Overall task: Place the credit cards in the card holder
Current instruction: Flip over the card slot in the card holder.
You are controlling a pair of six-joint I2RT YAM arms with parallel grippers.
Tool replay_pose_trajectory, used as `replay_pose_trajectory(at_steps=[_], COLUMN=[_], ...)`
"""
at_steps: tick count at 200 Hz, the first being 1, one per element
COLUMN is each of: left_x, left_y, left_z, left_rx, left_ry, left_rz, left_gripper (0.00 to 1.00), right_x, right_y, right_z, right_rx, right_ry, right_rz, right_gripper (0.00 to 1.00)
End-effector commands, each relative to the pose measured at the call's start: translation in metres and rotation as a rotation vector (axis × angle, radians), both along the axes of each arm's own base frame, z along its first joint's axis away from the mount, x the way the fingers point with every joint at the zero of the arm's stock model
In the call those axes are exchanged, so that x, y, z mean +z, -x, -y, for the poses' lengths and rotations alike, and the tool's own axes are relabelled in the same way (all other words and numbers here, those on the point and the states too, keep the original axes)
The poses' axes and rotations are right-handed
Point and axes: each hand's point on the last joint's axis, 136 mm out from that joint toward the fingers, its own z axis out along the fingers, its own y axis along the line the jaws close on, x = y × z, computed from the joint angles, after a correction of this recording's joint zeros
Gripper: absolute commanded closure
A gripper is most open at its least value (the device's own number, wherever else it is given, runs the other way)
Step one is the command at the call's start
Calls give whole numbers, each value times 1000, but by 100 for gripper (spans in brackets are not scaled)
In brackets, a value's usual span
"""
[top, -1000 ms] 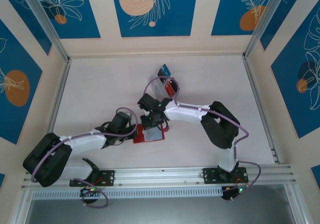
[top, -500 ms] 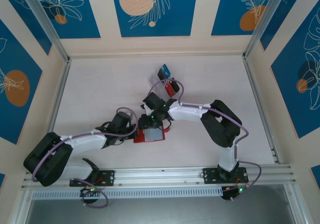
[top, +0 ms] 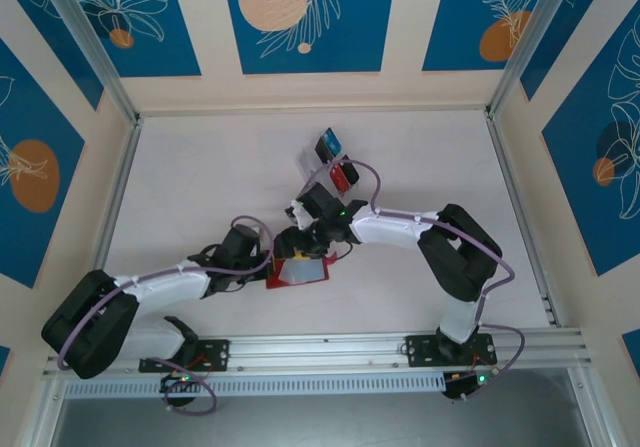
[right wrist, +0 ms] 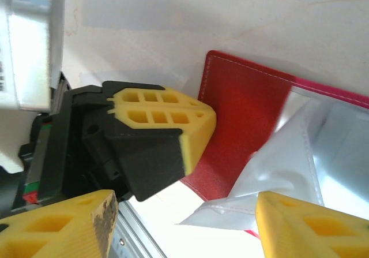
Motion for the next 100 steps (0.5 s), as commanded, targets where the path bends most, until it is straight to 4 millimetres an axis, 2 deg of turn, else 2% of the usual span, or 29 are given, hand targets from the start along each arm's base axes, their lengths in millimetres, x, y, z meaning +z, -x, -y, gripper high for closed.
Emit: replay_pose_trajectory(at_steps=[1, 15, 36, 100], left_x=[-11, -11, -13, -12], left_y=[14, 14, 14, 14], left_z=[-11, -11, -11, -10], left_rx=[0, 0, 0, -1], left_ry=[-39, -36, -38, -32], left_rz=[-58, -58, -60, -58], left_gripper=[100, 100, 100, 100], right_x=[7, 1, 0, -14], right_y=[2, -2, -2, 14], right_z=[10, 22, 29, 21], right_rx=[-19, -57, -75, -74], right_ry=[41, 130, 173, 117], right_rz=[0, 48, 95, -4], right_gripper=[33, 33, 31, 29])
